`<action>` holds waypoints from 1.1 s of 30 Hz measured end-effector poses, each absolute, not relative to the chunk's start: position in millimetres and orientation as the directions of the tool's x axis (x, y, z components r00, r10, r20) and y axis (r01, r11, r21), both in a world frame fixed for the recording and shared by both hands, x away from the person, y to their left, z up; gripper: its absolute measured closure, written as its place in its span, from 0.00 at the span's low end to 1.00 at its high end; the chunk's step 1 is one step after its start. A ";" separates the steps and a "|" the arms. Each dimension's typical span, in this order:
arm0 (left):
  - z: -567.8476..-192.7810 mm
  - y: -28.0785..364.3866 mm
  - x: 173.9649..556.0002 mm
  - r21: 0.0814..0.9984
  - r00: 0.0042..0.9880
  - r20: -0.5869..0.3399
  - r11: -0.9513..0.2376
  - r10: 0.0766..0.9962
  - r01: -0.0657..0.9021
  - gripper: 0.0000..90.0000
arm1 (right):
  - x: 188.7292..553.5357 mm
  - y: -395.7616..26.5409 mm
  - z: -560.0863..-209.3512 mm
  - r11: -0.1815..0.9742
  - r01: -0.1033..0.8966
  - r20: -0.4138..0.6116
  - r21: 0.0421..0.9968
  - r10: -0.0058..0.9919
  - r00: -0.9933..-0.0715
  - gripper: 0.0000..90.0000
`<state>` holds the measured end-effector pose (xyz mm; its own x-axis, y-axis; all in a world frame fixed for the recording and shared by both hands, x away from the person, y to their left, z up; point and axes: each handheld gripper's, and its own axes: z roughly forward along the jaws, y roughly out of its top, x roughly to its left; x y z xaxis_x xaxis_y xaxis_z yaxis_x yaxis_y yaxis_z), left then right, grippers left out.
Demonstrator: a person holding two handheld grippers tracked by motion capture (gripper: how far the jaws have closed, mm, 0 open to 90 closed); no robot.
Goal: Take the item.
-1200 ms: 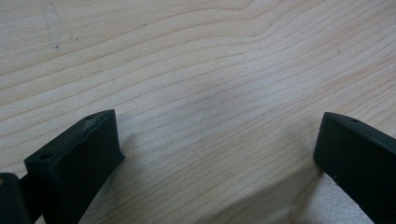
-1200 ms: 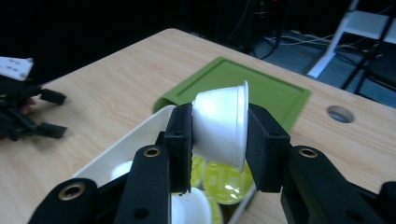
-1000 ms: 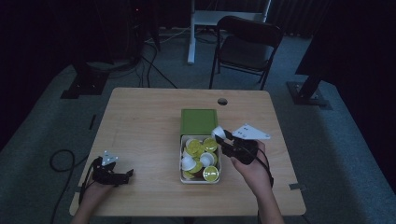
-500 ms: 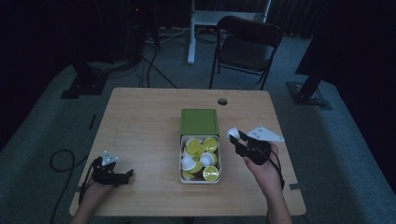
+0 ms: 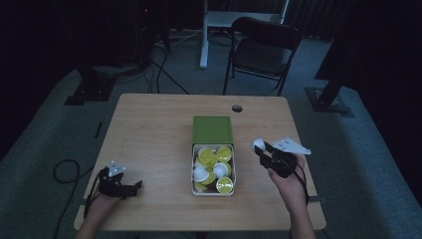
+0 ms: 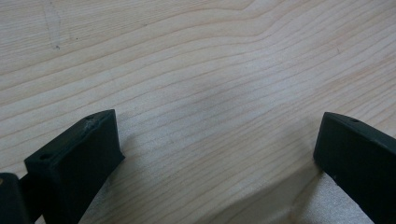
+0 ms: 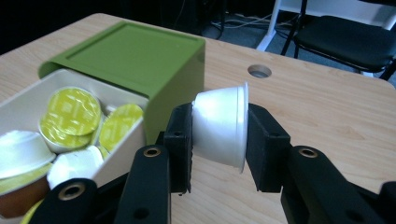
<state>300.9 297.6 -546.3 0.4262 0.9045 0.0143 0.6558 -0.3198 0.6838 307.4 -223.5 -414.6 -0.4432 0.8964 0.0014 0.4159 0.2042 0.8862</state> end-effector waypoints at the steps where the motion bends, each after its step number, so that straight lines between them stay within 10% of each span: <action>1: -546.3 297.6 300.9 0.684 0.426 0.014 -0.320 0.905 0.656 0.01 | 308.0 -227.2 -418.1 0.204 0.420 0.001 0.884 0.898 -0.439 0.71; 33: -546.4 297.5 300.9 0.684 0.426 0.014 -0.319 0.905 0.656 0.01 | 318.1 -267.8 -476.6 0.167 0.515 -0.016 0.841 0.958 -0.285 0.71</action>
